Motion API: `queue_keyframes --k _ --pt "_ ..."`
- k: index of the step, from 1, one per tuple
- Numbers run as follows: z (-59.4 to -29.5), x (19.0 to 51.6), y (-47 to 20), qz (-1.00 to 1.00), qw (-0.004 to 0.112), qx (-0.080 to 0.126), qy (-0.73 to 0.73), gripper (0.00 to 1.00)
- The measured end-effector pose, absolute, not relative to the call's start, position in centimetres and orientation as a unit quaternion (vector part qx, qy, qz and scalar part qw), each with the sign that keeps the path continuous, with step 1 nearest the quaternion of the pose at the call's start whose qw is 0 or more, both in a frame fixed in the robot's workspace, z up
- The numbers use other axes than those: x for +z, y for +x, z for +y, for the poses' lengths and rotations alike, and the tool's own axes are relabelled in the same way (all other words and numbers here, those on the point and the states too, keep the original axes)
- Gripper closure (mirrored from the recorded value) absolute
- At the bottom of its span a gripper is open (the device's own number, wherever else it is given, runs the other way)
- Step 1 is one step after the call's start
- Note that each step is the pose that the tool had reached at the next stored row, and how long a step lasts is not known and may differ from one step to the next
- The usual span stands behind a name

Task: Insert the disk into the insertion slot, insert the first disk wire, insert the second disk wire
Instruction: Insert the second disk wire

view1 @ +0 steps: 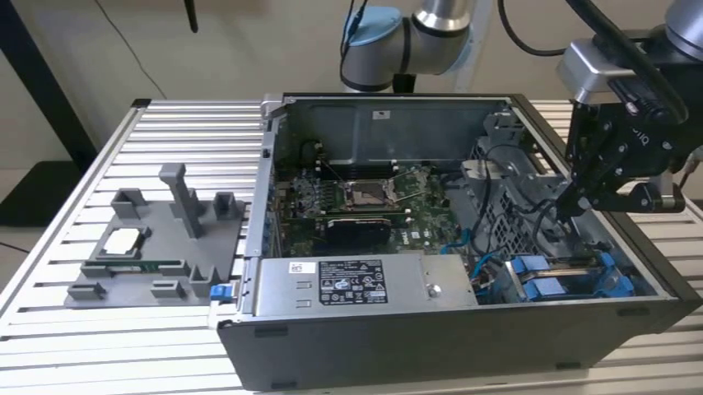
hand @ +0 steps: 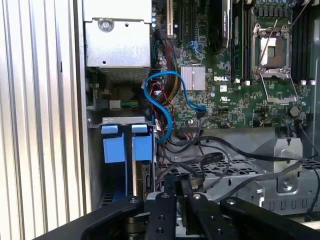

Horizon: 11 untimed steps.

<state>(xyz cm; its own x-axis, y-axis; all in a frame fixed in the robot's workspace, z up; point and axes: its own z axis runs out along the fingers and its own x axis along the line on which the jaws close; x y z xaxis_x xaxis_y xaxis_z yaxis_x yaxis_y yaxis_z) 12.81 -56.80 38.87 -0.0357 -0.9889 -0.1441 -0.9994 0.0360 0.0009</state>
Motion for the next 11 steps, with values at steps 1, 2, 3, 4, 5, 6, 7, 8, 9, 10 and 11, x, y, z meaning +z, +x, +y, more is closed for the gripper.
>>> queue_keyframes --k 1,2,3,4,5,6,7,8,9,10,11 --pt "-56.81 38.86 12.81 0.718 0.052 0.050 -0.692 0.84" --pt "-56.80 38.87 12.81 0.718 0.052 0.050 -0.692 0.84" --pt "-56.81 38.87 12.81 0.718 0.052 0.050 -0.692 0.84" --pt "-56.81 38.86 12.81 0.718 0.052 0.050 -0.692 0.84" --pt "-56.85 38.85 12.80 0.718 0.051 0.051 -0.692 0.84" --pt "-56.94 38.81 12.80 0.718 0.051 0.051 -0.692 0.84" --pt "-57.06 38.75 12.81 0.718 0.051 0.051 -0.692 0.84" --pt "-57.21 38.69 12.82 0.718 0.050 0.052 -0.692 0.84" --pt "-57.37 38.61 12.84 0.718 0.049 0.053 -0.692 0.84" --pt "-57.58 38.52 12.86 0.718 0.049 0.054 -0.692 0.84" --pt "-57.78 38.43 12.89 0.718 0.048 0.055 -0.692 0.84"
